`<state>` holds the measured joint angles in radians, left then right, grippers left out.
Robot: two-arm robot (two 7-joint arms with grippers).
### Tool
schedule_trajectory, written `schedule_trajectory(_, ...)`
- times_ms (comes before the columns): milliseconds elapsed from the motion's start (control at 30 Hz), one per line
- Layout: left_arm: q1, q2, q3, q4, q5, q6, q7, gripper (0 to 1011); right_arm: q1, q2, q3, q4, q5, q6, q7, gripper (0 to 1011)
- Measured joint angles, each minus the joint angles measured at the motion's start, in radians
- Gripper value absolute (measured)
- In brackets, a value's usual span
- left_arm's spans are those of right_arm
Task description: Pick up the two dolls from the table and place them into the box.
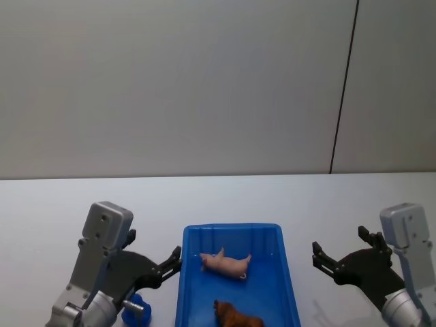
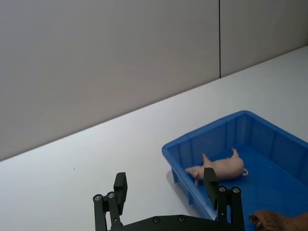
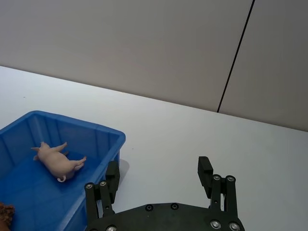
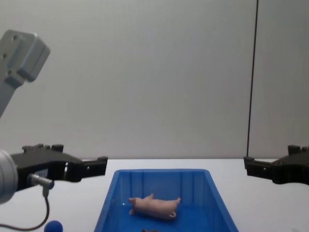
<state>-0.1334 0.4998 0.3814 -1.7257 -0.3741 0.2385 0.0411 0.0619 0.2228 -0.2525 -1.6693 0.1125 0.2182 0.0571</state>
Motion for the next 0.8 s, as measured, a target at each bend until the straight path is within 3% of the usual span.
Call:
schedule_trajectory(367,0.030,0.018,-0.011,0.016,-0.041,0.044,0.003,1001,-0.001,0.001,0.000,-0.001,0.000,0.000,-0.001,1001)
schedule_trajectory(800,0.044,0.019,-0.014,0.061,-0.054,0.065,-0.013,1001,-0.001,0.001,0.000,-0.001,0.000,0.000,-0.002,1001)
